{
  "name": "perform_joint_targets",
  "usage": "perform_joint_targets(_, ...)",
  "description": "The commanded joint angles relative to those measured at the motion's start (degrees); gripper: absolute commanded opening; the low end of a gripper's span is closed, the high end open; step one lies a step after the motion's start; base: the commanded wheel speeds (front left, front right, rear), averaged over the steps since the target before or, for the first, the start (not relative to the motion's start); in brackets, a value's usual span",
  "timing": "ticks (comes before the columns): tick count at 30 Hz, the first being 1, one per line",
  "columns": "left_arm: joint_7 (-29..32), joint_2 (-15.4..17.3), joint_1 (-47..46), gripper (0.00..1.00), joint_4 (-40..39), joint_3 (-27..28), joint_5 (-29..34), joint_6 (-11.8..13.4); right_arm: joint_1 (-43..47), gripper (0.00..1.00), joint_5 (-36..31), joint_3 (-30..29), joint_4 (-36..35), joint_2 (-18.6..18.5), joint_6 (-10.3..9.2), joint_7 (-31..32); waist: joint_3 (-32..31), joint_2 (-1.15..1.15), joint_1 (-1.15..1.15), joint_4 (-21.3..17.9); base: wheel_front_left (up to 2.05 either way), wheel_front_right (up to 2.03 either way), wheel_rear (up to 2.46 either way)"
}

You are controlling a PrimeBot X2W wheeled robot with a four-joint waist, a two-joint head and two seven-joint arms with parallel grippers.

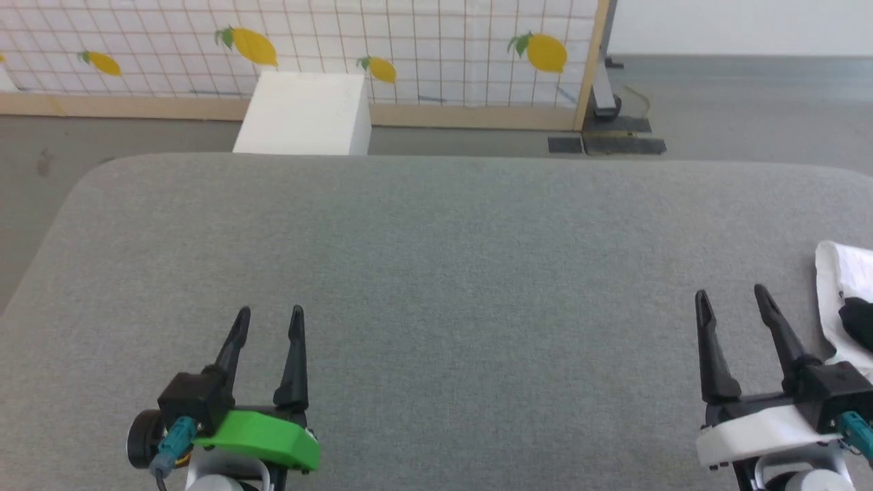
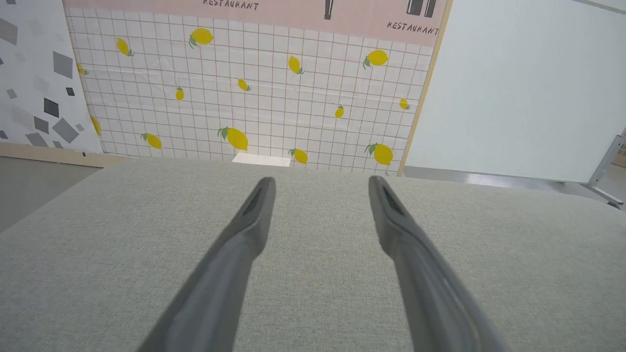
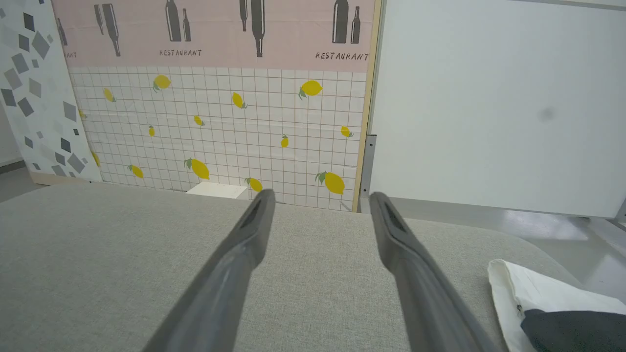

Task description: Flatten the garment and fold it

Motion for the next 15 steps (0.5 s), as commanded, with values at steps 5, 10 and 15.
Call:
perform_joint_targets(5,-0.26,-0.41,1.57,1.0,0.24,-0.42,0.65,-0.62,1.91,1.0,0.48,0.09,0.78,0.21,-0.1,-0.77,-1.33,0.0,0.01,0.58,0.0,0.0,0.0)
perform_joint_targets(10,-0.26,-0.58,1.94,1.0,0.18,-0.27,0.58,-0.76,2.27,1.0,1.29,0.38,0.82,0.22,-0.1,-1.0,-1.18,0.0,0.01,0.24,0.0,0.0,0.0)
perform_joint_targets(15,-0.26,-0.7,1.86,1.0,0.4,-0.33,0.56,-0.91,2.36,1.0,1.65,0.44,0.66,0.23,-0.1,-1.1,-0.89,0.0,0.01,0.16,0.0,0.0,0.0)
